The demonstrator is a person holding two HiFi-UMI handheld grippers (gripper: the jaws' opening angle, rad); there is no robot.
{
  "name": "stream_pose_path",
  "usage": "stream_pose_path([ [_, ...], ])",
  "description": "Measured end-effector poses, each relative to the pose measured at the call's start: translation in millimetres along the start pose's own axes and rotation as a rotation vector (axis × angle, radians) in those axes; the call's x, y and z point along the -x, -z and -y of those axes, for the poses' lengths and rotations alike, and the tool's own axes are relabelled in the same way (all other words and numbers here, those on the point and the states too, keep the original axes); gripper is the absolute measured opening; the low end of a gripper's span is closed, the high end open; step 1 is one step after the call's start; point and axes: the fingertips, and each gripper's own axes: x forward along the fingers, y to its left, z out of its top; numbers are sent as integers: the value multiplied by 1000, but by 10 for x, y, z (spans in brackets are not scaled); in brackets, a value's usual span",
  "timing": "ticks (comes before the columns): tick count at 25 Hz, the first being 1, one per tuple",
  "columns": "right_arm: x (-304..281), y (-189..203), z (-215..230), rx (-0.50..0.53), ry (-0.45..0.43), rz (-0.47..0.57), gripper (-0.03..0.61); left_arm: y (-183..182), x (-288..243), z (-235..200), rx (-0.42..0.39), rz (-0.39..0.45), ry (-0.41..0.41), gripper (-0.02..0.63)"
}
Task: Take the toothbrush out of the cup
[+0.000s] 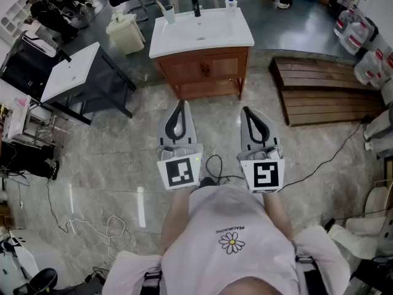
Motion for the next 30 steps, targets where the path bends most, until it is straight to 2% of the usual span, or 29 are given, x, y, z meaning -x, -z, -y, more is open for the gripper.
stream_pose_path([
  [9, -40, 85, 27, -8, -27, -14, 12, 35, -28, -188, -3, -12, -66, 17],
  [16, -130, 121, -12, -79, -62, 1, 12, 167, -88, -197, -6, -46, -71, 17],
  [20, -124, 176, 79, -106, -46, -20, 12, 153, -148, -149, -22, -42, -54, 17],
  [24, -114, 309, 97, -105, -49, -68, 12, 184, -112, -96, -53, -51, -44, 17],
  [30, -198, 312, 106, -70, -100, -34, 12, 249, -359, -128, -25, -36, -38, 17],
])
